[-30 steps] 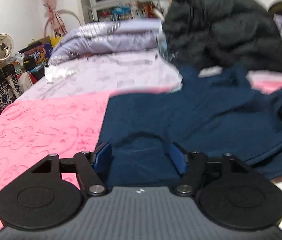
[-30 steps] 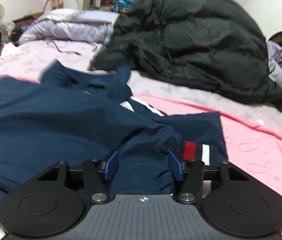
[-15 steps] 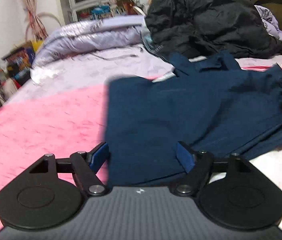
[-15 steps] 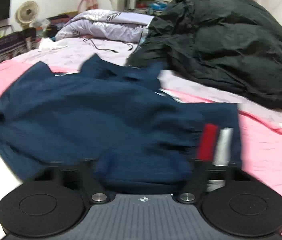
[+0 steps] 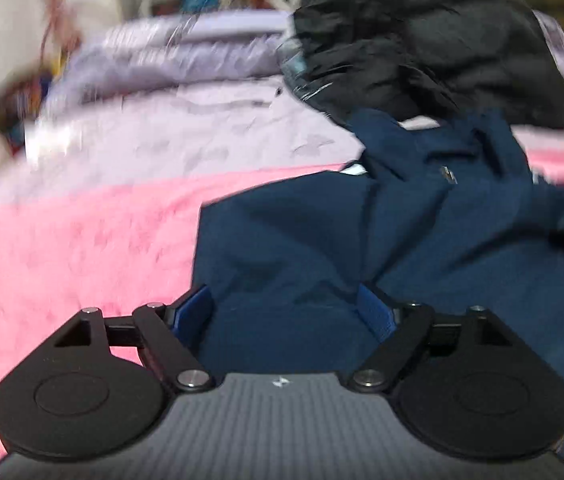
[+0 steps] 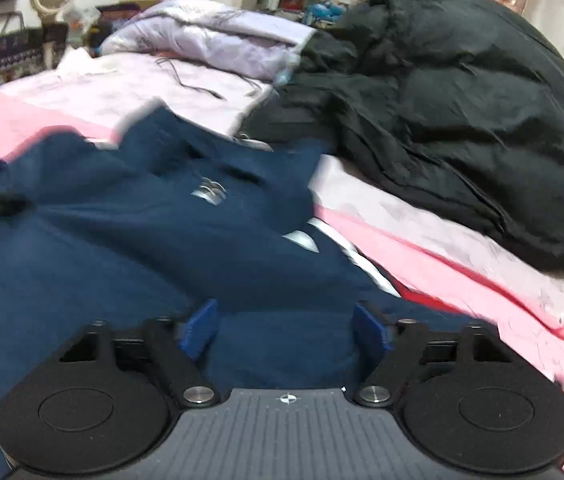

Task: Fold clothes

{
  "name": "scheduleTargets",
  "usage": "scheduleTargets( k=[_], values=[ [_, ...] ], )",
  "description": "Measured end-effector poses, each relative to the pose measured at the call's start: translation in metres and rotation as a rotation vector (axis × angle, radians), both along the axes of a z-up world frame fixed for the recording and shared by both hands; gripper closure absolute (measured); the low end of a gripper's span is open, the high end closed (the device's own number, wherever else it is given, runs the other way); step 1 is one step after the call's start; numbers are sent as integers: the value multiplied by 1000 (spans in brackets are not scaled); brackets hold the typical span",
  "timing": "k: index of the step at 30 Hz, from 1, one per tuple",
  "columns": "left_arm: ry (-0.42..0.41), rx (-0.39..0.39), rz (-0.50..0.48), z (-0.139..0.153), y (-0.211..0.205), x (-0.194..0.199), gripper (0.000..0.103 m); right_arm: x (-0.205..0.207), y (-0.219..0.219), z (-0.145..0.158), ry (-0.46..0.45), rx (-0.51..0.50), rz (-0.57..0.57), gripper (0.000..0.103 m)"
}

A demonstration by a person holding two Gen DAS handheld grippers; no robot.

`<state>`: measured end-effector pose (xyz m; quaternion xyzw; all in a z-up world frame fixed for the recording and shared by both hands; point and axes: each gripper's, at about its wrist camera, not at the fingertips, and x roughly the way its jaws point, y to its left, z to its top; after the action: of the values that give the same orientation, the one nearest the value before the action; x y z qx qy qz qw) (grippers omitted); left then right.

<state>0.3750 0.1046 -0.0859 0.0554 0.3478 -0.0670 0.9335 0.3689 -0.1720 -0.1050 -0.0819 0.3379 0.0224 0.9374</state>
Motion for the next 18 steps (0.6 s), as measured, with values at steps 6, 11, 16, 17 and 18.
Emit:
scheduleTargets(
  k=[6, 11, 16, 17, 18],
  values=[
    [-53, 200, 93, 6, 21, -25, 20, -62, -20, 47, -117, 15, -30, 12],
    [-45, 113, 168, 36, 48, -60, 27, -95, -33, 14, 38, -62, -102, 13],
    [-93, 105, 0, 71, 29, -165, 26, -200, -36, 61, -25, 123, -56, 15],
    [-83, 83, -33, 74, 24, -188, 25, -224, -29, 67, -24, 112, -32, 15],
    [-70, 59, -63, 76, 19, -210, 25, -249, -23, 71, -20, 100, -13, 14]
  ],
)
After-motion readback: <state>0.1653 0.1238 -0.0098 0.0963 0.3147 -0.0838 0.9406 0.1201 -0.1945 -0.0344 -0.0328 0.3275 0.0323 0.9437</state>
